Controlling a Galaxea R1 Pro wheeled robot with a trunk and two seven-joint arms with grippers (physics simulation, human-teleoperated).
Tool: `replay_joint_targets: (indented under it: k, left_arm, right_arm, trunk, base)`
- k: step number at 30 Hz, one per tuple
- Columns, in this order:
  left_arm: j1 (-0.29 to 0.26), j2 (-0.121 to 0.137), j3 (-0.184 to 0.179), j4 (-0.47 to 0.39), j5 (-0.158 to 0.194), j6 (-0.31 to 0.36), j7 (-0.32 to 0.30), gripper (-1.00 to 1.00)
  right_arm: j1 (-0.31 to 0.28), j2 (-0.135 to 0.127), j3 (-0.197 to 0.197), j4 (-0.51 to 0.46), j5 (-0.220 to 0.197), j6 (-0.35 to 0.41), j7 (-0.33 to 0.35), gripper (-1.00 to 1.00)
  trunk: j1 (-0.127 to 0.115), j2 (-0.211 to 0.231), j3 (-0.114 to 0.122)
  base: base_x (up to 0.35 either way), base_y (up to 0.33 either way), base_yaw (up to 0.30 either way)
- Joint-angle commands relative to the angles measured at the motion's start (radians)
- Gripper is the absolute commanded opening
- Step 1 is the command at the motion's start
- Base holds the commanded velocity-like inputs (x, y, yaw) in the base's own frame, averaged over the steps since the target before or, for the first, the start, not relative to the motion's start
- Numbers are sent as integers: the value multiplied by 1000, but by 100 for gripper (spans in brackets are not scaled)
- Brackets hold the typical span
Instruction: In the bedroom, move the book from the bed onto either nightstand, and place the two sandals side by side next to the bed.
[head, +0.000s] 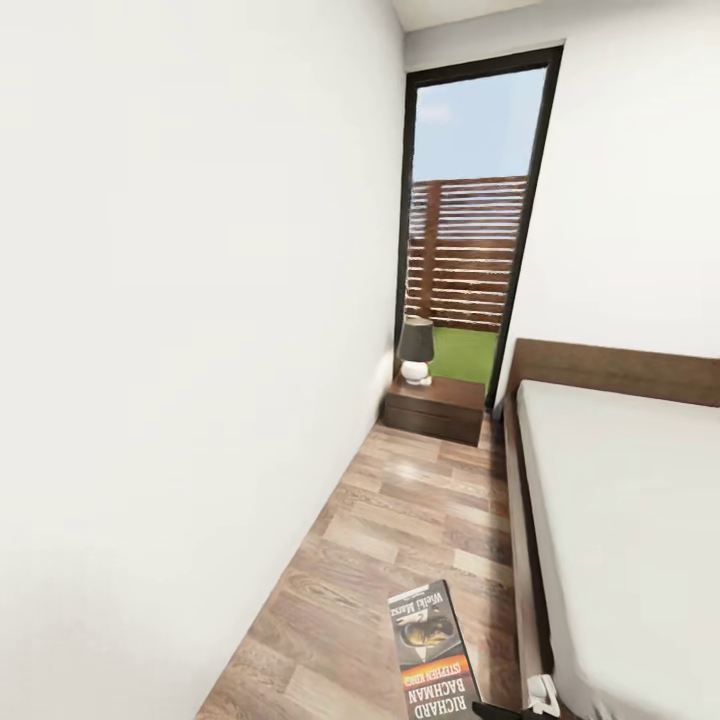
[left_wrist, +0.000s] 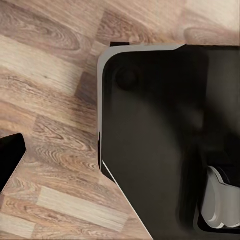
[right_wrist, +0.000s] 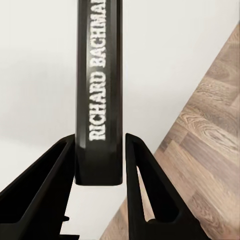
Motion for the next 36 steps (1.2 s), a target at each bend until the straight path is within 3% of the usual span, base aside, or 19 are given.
replay_joint_targets:
  k: [1,36]
  left_arm:
    - [0,0,-8,1,10,-3,-2,100]
    - [0,0,-8,1,6,-4,-2,100]
  right_arm:
    - [-1,0,-11,-1,7,6,5,-100]
    - [1,-4,-15,-1,4,12,4,-100]
  trunk:
    - [1,-1,0]
    - [1,-1,-19]
  base:
    - [197,33,-44]
    - [63,28,-5]
